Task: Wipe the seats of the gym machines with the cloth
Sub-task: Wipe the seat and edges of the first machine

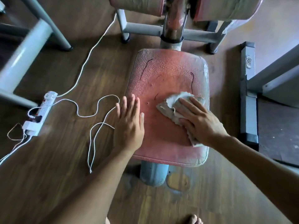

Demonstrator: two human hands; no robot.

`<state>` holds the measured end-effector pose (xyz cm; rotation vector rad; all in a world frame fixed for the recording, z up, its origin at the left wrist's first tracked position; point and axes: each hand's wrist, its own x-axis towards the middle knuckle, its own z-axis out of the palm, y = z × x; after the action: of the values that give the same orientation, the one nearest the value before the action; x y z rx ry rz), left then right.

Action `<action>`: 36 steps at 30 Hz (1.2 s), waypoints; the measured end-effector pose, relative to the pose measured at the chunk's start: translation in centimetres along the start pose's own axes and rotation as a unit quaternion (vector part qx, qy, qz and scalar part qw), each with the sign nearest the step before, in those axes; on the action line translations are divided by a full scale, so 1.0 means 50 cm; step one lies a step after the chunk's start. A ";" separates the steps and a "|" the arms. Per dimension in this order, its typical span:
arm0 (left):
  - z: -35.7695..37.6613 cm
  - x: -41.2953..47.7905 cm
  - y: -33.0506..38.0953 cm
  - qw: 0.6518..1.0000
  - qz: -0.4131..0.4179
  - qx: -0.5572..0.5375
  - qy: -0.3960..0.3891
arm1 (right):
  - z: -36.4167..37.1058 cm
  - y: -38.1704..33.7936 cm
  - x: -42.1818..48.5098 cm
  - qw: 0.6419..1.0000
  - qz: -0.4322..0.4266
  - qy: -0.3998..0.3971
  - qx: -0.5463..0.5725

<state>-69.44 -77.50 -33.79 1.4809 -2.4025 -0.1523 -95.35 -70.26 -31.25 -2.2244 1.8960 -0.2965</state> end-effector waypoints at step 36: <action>-0.001 0.007 -0.003 0.995 -0.047 -0.090 -0.007 | -0.011 -0.027 0.190 0.993 0.064 0.087 0.046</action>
<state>-69.43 -77.87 -33.73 1.5124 -2.2635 -0.3896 -92.76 -79.44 -30.15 -2.0667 2.0560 -0.5622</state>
